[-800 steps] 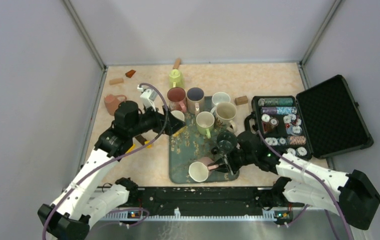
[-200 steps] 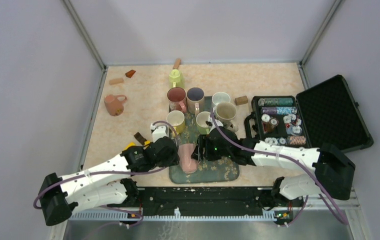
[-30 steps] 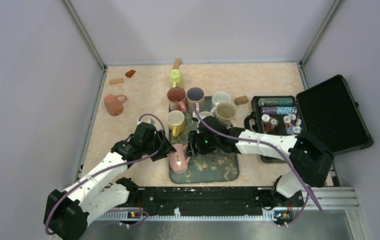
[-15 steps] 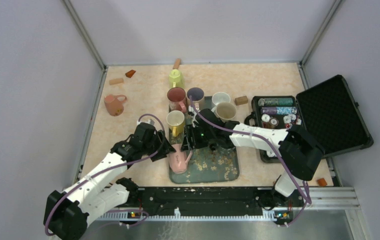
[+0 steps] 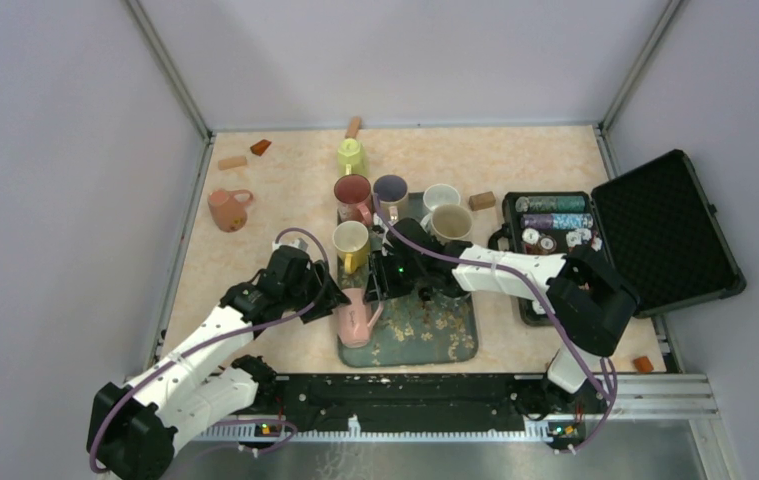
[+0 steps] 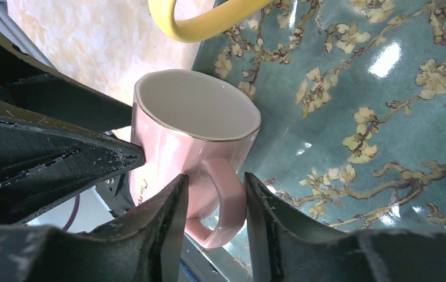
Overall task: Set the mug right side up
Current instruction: Place the cup on the tray.
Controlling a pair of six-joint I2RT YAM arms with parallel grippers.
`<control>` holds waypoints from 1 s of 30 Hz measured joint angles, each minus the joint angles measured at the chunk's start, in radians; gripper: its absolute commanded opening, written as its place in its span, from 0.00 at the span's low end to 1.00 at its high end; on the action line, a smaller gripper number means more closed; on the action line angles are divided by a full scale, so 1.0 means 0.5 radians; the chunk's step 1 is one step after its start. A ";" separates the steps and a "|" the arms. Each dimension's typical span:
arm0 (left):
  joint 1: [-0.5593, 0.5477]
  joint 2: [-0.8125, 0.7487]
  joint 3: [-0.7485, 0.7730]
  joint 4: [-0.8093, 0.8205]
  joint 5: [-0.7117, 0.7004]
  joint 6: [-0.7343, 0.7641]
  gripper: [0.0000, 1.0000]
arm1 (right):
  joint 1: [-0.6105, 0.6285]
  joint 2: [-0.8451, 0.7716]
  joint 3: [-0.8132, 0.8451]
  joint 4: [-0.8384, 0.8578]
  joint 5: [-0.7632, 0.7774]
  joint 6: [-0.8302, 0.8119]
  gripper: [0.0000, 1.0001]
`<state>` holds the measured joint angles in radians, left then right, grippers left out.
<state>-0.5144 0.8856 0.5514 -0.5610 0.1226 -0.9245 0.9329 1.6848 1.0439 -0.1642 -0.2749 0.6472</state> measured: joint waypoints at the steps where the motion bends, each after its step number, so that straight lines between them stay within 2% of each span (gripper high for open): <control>1: 0.001 0.000 -0.001 0.000 0.000 -0.001 0.59 | -0.001 0.000 0.000 0.001 -0.001 0.000 0.35; 10: 0.006 -0.027 -0.008 -0.014 -0.019 0.004 0.60 | -0.008 0.003 0.011 -0.046 -0.004 0.009 0.00; 20: 0.006 -0.026 0.036 -0.101 -0.033 0.038 0.72 | 0.020 -0.027 0.010 -0.046 0.066 -0.002 0.00; 30: 0.006 -0.077 0.206 -0.229 -0.027 0.075 0.79 | 0.247 -0.330 -0.124 0.024 0.591 -0.143 0.00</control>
<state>-0.5114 0.8471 0.6544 -0.6754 0.1093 -0.8871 1.0565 1.5200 0.9817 -0.1524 0.0204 0.5755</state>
